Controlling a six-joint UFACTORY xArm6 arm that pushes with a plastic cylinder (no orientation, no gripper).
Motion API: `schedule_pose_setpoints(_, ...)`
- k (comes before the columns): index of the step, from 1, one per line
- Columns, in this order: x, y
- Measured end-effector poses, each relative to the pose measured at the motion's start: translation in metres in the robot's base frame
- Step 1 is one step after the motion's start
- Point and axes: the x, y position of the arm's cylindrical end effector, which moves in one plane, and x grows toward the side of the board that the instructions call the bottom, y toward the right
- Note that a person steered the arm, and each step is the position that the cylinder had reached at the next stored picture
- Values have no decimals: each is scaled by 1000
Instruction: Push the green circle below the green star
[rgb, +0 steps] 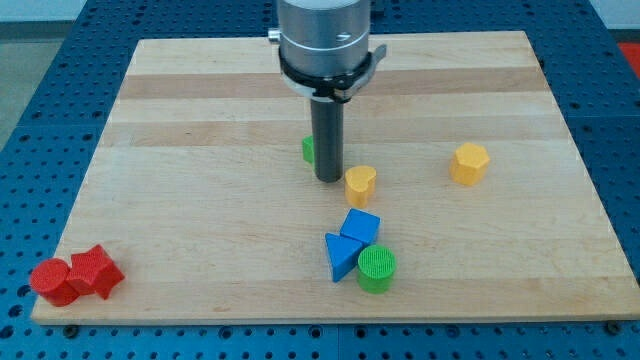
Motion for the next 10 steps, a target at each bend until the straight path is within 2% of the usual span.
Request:
schedule_pose_setpoints(2,-18,-11)
schedule_pose_setpoints(3,-3,5)
schedule_pose_setpoints(5,30,70)
schedule_pose_setpoints(6,30,102)
schedule_pose_setpoints(7,62,147)
schedule_pose_setpoints(8,133,152)
schedule_pose_setpoints(9,163,111)
schedule_pose_setpoints(10,153,47)
